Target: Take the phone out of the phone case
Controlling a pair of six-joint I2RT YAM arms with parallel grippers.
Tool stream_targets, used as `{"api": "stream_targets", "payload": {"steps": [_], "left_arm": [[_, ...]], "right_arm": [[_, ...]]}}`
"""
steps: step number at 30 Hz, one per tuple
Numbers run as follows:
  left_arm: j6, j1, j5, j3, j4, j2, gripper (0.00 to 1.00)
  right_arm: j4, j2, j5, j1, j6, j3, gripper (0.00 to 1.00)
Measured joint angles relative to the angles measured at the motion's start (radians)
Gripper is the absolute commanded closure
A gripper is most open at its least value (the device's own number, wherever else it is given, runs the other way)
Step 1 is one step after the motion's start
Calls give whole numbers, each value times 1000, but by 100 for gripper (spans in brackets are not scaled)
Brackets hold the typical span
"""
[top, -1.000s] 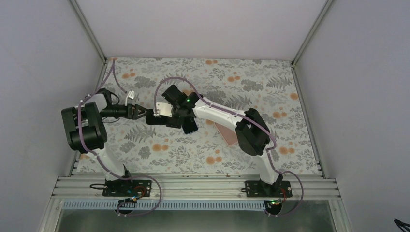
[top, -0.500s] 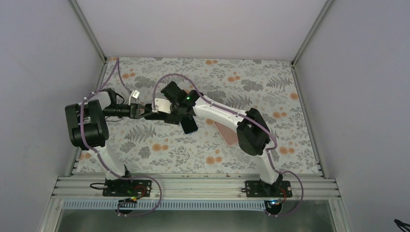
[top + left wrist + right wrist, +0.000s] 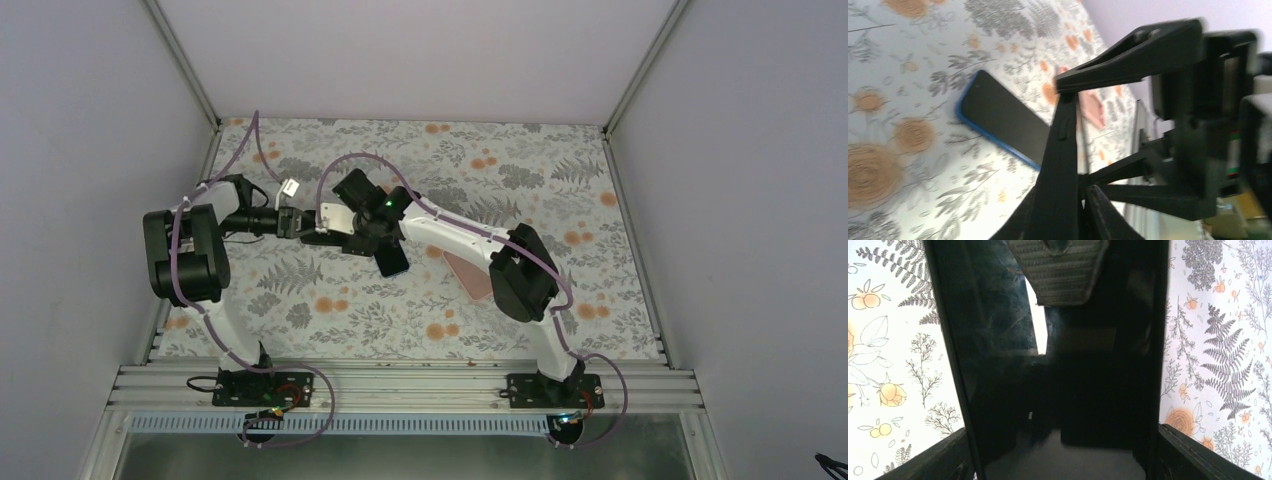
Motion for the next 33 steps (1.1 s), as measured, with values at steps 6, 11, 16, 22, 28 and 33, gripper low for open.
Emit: {"api": "stream_targets", "payload": {"steps": [6,11,16,22,28,33], "left_arm": [[-29,-8,32,10,-50,0,98],[37,-13,14,56,-107,0,98],[91,-41,-71,145,-113,-14,98],[21,-214,-317,200,47,-159,98],[52,-358,-330,336,117,-241,98],[120,-399,-302,330,134,-301,98]], "right_arm": [[3,-2,35,1,-2,-7,22],[-2,-21,9,-1,2,-4,0],[-119,-50,-131,-57,-13,93,0],[-279,-182,-390,-304,-95,128,0],[-311,-356,-574,-507,-204,-55,17],[-333,-383,-693,-498,-275,-193,38]]}}
